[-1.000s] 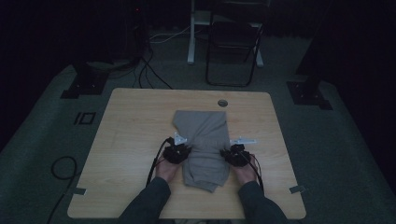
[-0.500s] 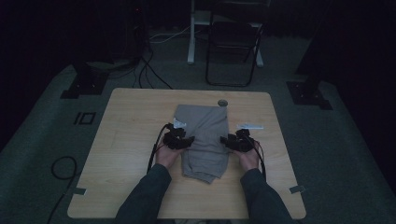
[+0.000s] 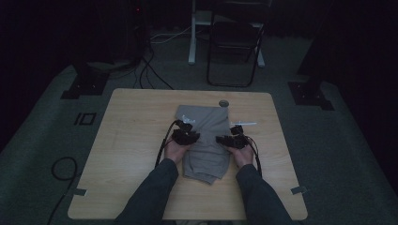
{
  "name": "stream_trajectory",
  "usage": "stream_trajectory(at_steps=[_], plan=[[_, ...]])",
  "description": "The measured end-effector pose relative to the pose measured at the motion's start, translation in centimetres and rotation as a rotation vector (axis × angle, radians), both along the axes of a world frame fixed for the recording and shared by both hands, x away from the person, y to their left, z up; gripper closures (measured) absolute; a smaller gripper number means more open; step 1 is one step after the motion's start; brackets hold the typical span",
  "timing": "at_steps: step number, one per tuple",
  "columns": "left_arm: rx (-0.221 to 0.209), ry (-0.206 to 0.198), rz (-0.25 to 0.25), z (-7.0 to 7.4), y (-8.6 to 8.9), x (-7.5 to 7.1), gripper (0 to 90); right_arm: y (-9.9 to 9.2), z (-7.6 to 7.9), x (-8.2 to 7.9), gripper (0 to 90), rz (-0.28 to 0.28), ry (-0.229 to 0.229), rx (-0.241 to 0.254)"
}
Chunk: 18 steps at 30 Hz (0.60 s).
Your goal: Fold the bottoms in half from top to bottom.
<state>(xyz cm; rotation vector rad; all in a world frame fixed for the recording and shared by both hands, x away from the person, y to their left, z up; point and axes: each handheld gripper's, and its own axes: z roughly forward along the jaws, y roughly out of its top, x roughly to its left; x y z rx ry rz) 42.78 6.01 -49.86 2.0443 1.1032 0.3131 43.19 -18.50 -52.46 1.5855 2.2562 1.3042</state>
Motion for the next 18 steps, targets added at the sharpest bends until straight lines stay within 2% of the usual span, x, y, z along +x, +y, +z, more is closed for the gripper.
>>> stream_trajectory(at_steps=[2,5,6,7,8,9,11,14,17,18], plan=[[-0.034,-0.028,-0.012,1.0,0.6,-1.0,85.2,-0.5,0.9,-0.6,73.9,0.014,-0.042,0.021],[-0.032,-0.036,-0.025,1.3,0.9,-1.9,85.2,-0.9,2.1,-1.9,74.4,0.057,-0.104,0.022],[-0.03,-0.033,-0.042,1.2,1.2,-2.7,85.1,-0.9,2.3,-2.4,74.6,0.078,-0.125,0.016],[-0.03,-0.033,-0.042,1.2,1.2,-2.7,85.0,-0.9,2.3,-2.4,74.6,0.078,-0.125,0.016],[-0.032,-0.032,-0.046,1.0,1.6,-3.4,84.9,-0.7,2.5,-3.6,74.7,0.123,-0.164,-0.017],[-0.039,-0.029,-0.051,0.8,1.8,-3.7,84.7,-0.6,2.5,-4.0,74.7,0.138,-0.178,-0.03],[-0.02,-0.04,-0.043,0.5,2.0,-4.1,82.2,-0.5,2.2,-5.1,74.7,0.168,-0.21,-0.057],[0.004,-0.032,-0.004,0.3,2.1,-3.4,75.7,-0.5,1.6,-5.9,74.7,0.184,-0.22,-0.073],[0.012,-0.027,0.013,0.1,1.8,-2.6,71.4,-0.5,1.3,-6.6,74.5,0.197,-0.227,-0.06],[0.034,-0.014,0.016,-0.3,1.3,-1.8,70.9,-0.5,1.2,-6.8,74.5,0.202,-0.231,-0.053]])
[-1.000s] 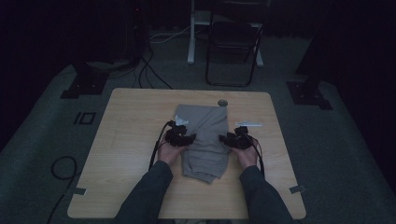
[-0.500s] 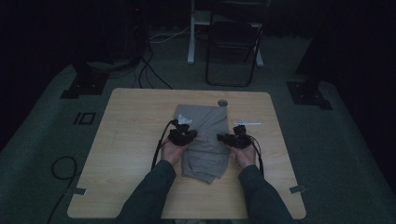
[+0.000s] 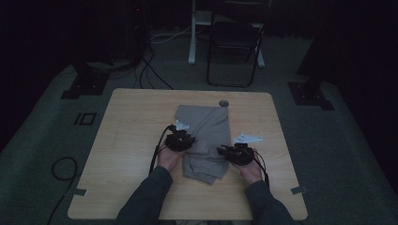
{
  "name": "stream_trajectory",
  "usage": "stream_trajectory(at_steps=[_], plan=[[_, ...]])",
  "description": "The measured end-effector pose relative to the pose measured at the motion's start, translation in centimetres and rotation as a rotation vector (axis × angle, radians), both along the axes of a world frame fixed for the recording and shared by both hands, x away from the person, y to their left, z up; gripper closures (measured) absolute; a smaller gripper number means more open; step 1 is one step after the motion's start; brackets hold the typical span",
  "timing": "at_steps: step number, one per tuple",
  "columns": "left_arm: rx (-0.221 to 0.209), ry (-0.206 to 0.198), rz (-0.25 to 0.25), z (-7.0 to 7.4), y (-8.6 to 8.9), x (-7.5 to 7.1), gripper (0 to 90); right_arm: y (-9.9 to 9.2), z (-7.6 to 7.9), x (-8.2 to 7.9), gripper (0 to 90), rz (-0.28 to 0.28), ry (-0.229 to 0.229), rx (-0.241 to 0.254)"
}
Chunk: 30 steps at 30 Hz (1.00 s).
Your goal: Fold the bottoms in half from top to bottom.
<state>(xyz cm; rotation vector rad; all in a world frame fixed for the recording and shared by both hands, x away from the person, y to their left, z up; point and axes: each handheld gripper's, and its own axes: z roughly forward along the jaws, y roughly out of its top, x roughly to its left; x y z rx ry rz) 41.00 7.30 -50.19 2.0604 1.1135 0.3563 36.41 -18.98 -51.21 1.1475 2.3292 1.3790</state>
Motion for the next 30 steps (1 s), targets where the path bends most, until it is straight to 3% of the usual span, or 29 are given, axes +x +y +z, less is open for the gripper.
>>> stream_trajectory(at_steps=[3,6,9,12,14,17,19,20,23,25,27,28,29,30], plan=[[0.031,0.029,-0.006,-0.9,-0.8,0.6,70.1,0.0,-0.2,-0.8,74.3,0.014,-0.01,0.006],[0.051,0.046,-0.027,-1.7,-1.2,0.1,70.0,-0.2,-0.3,-1.5,72.1,0.039,-0.001,0.011],[0.044,0.049,-0.052,-2.1,-0.8,-0.8,68.9,-0.4,-0.3,-2.0,57.1,0.069,-0.002,-0.01],[0.042,0.041,-0.064,-2.4,-0.2,-2.0,67.5,-1.6,0.4,-1.8,51.5,0.043,-0.019,0.072],[0.036,0.033,-0.074,-2.5,0.2,-2.7,66.3,-2.3,0.8,-1.3,53.2,-0.013,-0.027,0.12],[0.027,0.021,-0.082,-2.5,0.5,-3.5,64.7,-2.2,0.6,-0.1,55.2,-0.098,0.005,0.06],[0.026,0.021,-0.087,-2.5,0.7,-3.8,63.6,-1.9,0.2,0.3,55.2,-0.104,0.017,0.043],[0.019,0.023,-0.09,-2.6,0.9,-4.2,62.8,-1.1,-0.5,0.7,55.3,-0.105,0.038,-0.006],[0.011,0.032,-0.094,-2.7,1.2,-4.6,61.5,0.1,-1.4,0.5,53.8,-0.074,0.069,-0.053],[0.0,0.036,-0.102,-2.8,1.4,-5.4,60.6,0.8,-1.7,-0.2,52.4,-0.031,0.063,-0.074],[0.0,0.036,-0.102,-2.8,1.4,-5.4,60.4,1.1,-1.9,-0.7,52.4,-0.011,0.06,-0.088],[0.009,0.034,-0.116,-2.8,1.5,-6.1,60.4,1.1,-1.9,-0.7,52.1,-0.011,0.06,-0.088],[0.003,0.034,-0.12,-2.9,1.5,-6.4,60.0,1.5,-2.3,-1.8,52.3,0.02,0.05,-0.125],[0.0,0.033,-0.13,-2.8,1.7,-6.6,59.5,1.6,-2.4,-2.2,52.2,0.028,0.047,-0.133]])
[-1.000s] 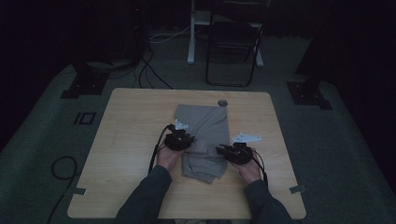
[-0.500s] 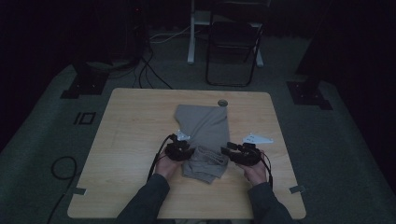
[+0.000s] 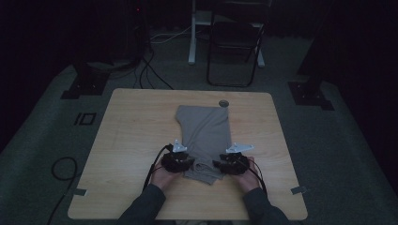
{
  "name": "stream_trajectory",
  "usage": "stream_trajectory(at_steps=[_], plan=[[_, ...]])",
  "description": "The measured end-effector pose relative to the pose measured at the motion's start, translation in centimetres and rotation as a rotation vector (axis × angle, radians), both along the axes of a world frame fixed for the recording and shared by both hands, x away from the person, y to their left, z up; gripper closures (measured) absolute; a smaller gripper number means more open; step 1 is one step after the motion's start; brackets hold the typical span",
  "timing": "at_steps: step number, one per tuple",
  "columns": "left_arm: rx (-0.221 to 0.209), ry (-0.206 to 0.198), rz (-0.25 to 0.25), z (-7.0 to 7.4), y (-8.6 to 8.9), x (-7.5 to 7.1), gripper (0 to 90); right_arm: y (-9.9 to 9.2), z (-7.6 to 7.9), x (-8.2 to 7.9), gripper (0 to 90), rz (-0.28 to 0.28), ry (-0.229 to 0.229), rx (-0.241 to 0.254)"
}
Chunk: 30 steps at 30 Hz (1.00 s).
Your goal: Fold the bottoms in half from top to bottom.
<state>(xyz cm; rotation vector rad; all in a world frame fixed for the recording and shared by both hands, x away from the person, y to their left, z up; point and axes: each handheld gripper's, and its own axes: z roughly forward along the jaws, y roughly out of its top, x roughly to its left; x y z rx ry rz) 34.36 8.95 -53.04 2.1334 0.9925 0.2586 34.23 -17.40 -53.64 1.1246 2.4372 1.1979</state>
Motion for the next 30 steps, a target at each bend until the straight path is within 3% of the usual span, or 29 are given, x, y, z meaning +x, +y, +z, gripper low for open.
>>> stream_trajectory(at_steps=[4,7,10,13,15,19,24,30], plan=[[-0.034,-0.04,0.026,0.7,0.4,0.0,56.8,-0.2,-0.1,-0.4,49.0,0.028,0.01,-0.004],[-0.055,-0.054,0.045,1.6,0.0,1.0,56.1,-0.3,0.5,0.0,47.8,-0.002,-0.009,0.026],[-0.03,-0.059,0.035,1.4,-1.2,2.1,56.0,0.0,0.6,0.6,46.9,-0.043,-0.012,0.035],[0.042,-0.038,0.022,0.2,-2.4,2.4,56.0,0.7,0.0,0.8,45.4,-0.034,0.017,-0.001],[0.047,-0.033,0.018,-0.4,-2.5,2.0,56.0,1.0,-0.4,0.4,45.5,-0.033,0.01,-0.025],[-0.008,-0.021,0.032,-0.8,-1.8,0.8,56.0,0.7,-0.4,-0.3,45.4,-0.03,0.017,-0.022],[-0.031,-0.018,0.005,-1.0,-1.5,-1.3,56.0,0.4,-0.4,-1.9,45.6,-0.01,0.025,-0.03],[-0.091,-0.013,-0.026,-1.4,-1.2,-3.9,55.9,-0.1,-0.1,-4.4,45.9,0.002,0.055,-0.035]])
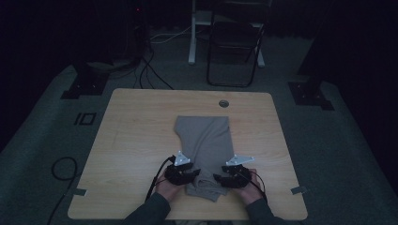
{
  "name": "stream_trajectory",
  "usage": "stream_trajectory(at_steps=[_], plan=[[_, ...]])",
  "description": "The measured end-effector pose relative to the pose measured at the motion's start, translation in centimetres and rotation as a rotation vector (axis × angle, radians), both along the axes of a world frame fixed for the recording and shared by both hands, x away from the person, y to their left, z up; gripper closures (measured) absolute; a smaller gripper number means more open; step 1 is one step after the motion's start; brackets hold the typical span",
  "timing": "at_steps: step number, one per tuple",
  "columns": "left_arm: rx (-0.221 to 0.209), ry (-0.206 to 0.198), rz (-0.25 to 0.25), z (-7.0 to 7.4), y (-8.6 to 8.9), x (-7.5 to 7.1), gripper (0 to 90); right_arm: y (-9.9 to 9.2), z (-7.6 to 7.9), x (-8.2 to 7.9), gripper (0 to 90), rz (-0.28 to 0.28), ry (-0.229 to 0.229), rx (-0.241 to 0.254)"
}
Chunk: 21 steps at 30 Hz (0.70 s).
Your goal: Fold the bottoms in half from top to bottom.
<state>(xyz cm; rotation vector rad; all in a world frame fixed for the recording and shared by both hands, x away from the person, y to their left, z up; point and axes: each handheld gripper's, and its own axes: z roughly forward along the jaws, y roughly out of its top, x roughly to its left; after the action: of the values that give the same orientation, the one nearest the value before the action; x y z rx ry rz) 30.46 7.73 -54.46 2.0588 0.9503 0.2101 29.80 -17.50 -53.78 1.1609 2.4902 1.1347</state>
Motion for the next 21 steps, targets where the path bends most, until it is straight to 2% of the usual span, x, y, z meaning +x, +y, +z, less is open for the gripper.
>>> stream_trajectory(at_steps=[3,5,9,12,16,19,21], plan=[[0.007,0.003,-0.016,0.1,0.2,-0.4,55.7,-0.1,0.1,-0.8,46.0,0.01,0.01,0.003],[0.01,0.008,-0.001,0.3,0.4,0.0,54.8,-0.2,0.1,-0.7,46.3,0.014,0.015,0.004],[0.013,0.007,0.045,1.4,1.5,1.7,53.3,-0.6,0.6,0.3,45.9,-0.023,-0.003,0.004],[0.009,0.012,0.081,2.4,2.6,3.5,52.2,-1.2,1.4,1.7,43.8,-0.066,-0.023,0.017],[0.014,-0.006,0.137,3.5,3.7,5.9,50.0,-2.2,2.5,4.2,37.5,-0.133,-0.031,0.059],[0.033,-0.013,0.175,4.0,4.4,8.0,48.1,-2.5,3.2,6.2,38.2,-0.165,-0.061,0.051],[0.046,-0.013,0.196,4.1,4.7,9.3,47.4,-2.6,3.5,7.2,39.5,-0.191,-0.066,0.041]])
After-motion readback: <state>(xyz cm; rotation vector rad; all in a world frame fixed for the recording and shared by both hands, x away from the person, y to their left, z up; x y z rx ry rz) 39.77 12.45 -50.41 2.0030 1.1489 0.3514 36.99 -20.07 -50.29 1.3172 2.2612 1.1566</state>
